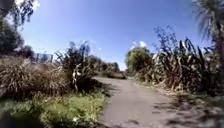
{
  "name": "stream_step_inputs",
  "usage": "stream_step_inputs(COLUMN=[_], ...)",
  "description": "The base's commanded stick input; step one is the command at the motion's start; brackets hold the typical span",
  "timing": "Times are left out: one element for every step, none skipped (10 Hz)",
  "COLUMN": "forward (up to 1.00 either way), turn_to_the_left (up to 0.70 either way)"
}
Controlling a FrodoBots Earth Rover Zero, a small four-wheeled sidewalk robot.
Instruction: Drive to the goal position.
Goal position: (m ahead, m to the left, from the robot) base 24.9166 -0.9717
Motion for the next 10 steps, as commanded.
stream_step_inputs(forward=[1.0,1.0,1.0,1.0,1.0,1.0,1.0,1.0,1.0,1.0], turn_to_the_left=[0.0,0.0,0.0,0.0,0.0,0.0,0.0,-0.09,-0.2,-0.31])
